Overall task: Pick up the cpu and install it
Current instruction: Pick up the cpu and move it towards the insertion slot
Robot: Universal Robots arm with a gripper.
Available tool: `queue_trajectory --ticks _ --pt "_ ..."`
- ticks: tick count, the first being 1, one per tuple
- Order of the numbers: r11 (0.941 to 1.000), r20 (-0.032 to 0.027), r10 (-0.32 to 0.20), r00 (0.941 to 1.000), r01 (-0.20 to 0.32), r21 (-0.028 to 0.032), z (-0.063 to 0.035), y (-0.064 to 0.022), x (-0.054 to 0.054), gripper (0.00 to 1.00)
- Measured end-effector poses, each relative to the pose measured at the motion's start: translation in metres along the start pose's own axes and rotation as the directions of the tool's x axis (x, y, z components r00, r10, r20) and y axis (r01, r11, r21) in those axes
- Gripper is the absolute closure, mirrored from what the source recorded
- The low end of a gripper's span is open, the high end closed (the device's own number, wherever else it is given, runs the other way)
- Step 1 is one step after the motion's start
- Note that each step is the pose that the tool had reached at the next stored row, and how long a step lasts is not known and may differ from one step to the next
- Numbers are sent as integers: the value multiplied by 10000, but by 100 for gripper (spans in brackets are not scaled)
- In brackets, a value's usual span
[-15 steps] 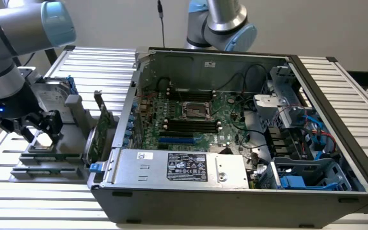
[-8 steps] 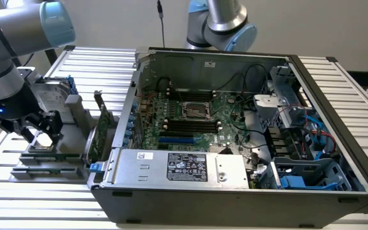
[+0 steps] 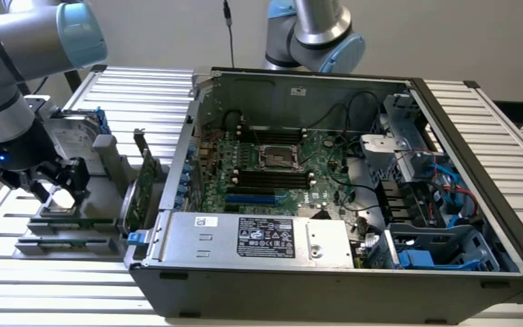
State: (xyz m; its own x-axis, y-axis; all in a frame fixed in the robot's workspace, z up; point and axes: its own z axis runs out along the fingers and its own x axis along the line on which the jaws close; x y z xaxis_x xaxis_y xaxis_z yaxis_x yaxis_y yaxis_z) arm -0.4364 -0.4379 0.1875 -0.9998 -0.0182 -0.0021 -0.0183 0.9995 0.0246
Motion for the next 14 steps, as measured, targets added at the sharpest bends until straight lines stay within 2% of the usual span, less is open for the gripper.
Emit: queue_trajectory --ticks 6,14 --pt "10000 1 0 10000 0 -62 7 -2 0 33" --pt "9999 2 0 10000 0 -107 14 -7 0 33"
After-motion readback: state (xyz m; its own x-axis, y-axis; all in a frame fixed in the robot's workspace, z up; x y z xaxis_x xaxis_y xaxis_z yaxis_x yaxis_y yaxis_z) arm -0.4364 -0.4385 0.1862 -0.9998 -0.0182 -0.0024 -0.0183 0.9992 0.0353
